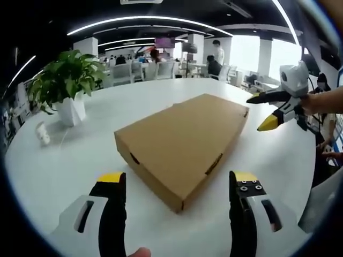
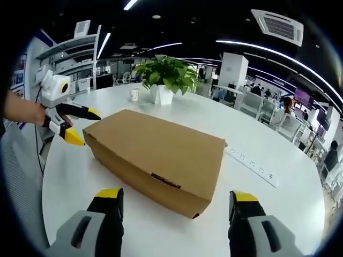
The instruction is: Operate the shoe box by opening the lid, removing the specified soft item, and placing it in the target area until the item is outside and the box remains undamaged.
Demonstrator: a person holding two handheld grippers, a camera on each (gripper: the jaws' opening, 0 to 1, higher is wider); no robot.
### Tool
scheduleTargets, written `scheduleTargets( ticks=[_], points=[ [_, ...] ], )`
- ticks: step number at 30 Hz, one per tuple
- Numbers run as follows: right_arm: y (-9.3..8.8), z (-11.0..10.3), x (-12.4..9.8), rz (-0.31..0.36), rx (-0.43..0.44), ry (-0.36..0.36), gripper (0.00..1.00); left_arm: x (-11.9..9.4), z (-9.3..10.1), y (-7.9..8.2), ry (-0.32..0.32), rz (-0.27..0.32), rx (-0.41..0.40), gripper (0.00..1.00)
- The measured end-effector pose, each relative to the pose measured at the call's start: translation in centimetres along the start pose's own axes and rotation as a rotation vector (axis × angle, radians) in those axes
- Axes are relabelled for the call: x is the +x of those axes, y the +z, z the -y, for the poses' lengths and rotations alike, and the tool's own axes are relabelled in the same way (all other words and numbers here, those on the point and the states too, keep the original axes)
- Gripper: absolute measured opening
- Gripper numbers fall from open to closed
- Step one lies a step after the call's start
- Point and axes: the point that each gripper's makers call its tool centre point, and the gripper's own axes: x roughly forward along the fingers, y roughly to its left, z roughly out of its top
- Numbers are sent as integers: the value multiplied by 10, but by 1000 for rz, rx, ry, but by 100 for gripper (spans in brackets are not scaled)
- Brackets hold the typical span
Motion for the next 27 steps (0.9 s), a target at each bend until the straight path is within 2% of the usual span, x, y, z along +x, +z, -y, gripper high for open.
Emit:
scheduleTargets(
  ticks=[13,19,27],
  points=[
    [-1,2,10,-29,-24,26,75,8,3,2,-2,-5,-8,75],
    [-1,3,15,-40,-55,42,69,12,4,3,0,-3,-12,74],
    [0,6,19,-52,-51,57,63,13,3,1,4,-1,-37,72]
  ],
)
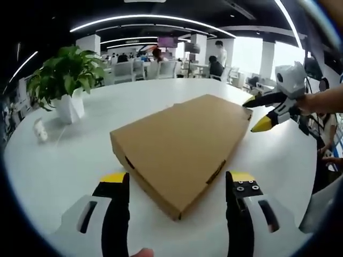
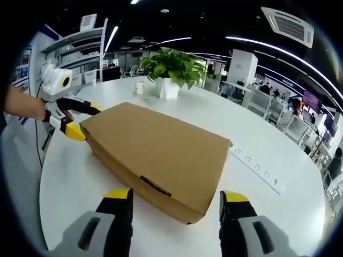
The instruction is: Operate the shoe box by opening the lid, removing the specified soft item, and placing it in the target area until the item is outside and the box remains undamaged.
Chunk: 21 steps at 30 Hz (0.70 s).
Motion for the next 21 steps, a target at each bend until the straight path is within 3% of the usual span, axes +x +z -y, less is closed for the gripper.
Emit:
scheduleTargets(
  ticks=[14,21],
  points=[
    [3,-6,4,-13,2,60,58,5,1,1,0,-2,-6,69],
    [3,-5,3,-12,14,52,58,5,0,0,-3,3,-8,69]
  ],
)
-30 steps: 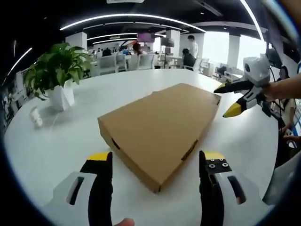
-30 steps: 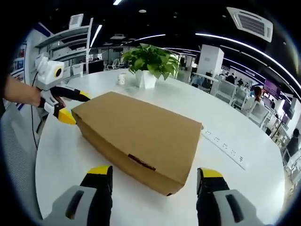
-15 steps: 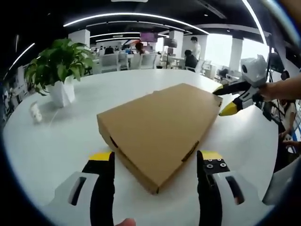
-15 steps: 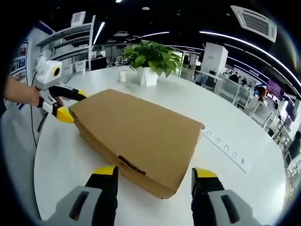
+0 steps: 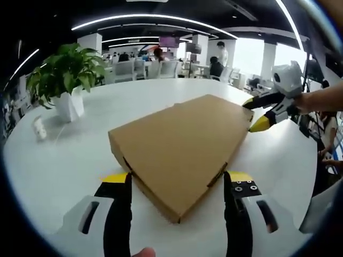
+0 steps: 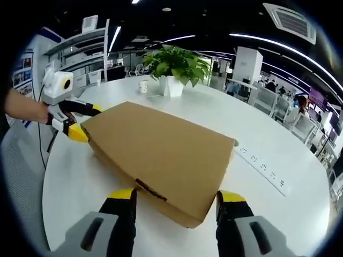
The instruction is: Operate the shoe box by opening the lid, removing the specified soft item, and placing it in the target area until the item is outside and the box remains undamaged.
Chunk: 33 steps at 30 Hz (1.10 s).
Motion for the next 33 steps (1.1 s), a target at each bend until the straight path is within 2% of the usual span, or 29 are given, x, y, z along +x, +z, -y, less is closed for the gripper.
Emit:
scheduleTargets(
  ticks=[33],
  points=[
    [-4,-8,-5,-2,53,-41,54,-2,-1,-1,-33,-14,24,66]
  ],
)
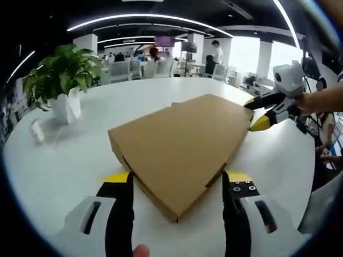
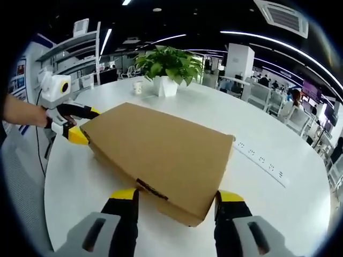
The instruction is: Operate the shoe box by opening the lid, removing the specified soft item, and placing it in the target area until the item is outside and the box remains undamaged.
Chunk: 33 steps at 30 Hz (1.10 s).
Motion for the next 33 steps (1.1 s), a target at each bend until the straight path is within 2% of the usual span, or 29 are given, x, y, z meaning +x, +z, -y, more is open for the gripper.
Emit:
scheduleTargets(
  ticks=[33],
  points=[
    [-5,-11,-3,2,65,-43,50,-6,-9,-3,-62,-35,36,64]
  ],
)
